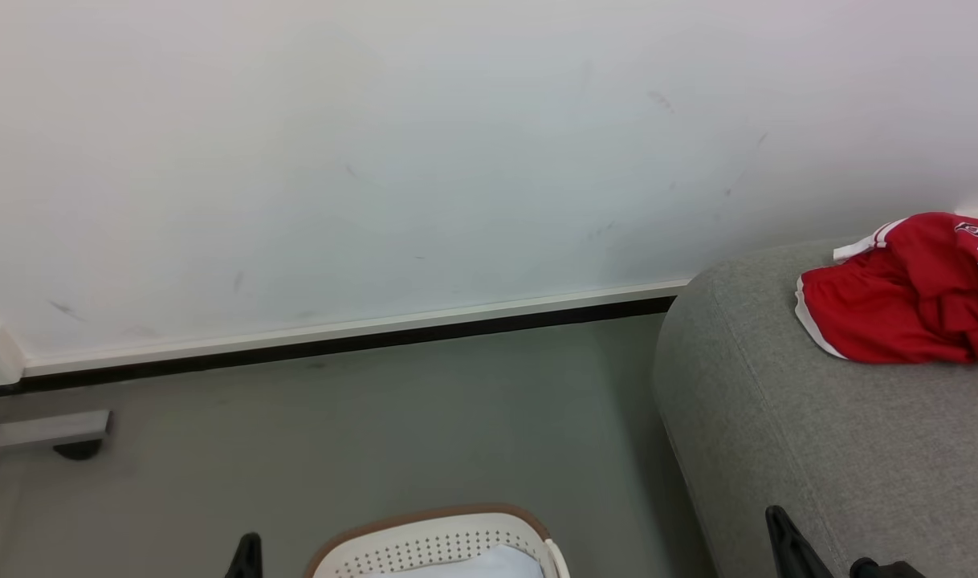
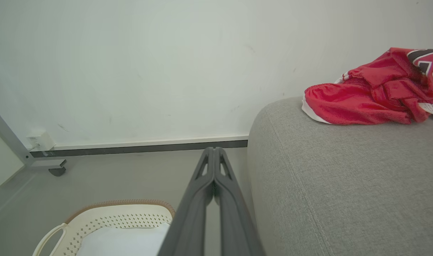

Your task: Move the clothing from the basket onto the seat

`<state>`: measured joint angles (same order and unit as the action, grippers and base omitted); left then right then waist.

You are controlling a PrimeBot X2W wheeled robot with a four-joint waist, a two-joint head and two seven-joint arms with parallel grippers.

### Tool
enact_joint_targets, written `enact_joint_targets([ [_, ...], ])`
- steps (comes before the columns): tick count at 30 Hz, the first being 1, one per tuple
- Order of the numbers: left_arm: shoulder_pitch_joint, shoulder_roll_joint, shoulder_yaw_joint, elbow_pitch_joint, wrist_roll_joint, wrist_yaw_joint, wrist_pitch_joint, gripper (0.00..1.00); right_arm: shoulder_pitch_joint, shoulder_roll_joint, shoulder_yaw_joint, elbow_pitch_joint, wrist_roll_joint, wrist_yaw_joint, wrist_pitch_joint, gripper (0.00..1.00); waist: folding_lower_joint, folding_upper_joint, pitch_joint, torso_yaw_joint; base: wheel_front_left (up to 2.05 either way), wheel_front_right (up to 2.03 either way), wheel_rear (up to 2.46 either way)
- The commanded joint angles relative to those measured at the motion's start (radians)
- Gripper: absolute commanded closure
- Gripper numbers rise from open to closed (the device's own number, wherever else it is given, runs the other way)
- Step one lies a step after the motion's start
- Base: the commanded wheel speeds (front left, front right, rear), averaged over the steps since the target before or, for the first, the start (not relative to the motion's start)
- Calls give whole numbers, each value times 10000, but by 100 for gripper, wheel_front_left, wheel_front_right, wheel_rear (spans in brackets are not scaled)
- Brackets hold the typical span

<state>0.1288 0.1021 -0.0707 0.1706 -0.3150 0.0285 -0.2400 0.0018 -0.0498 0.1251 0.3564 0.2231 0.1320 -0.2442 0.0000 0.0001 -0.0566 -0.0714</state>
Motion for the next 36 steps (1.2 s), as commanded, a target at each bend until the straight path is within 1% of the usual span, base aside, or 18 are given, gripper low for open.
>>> enact_joint_targets([
  [1,-240,32,115,-95,-375,-54,80,100,-189,-35,-69,-193,423,-1,71,100,0,-1,5,7,0,0,0],
  [17,-698,-81,475,53,-3074,-386,801,100,-419,-135,-438,-395,3422,-4,717,100,0,-1,84,101,0,0,0],
  [36,-1166,-193,844,231,-5705,-712,1524,100,-612,-193,-848,-612,6290,-8,1387,100,0,-1,178,213,0,0,0],
])
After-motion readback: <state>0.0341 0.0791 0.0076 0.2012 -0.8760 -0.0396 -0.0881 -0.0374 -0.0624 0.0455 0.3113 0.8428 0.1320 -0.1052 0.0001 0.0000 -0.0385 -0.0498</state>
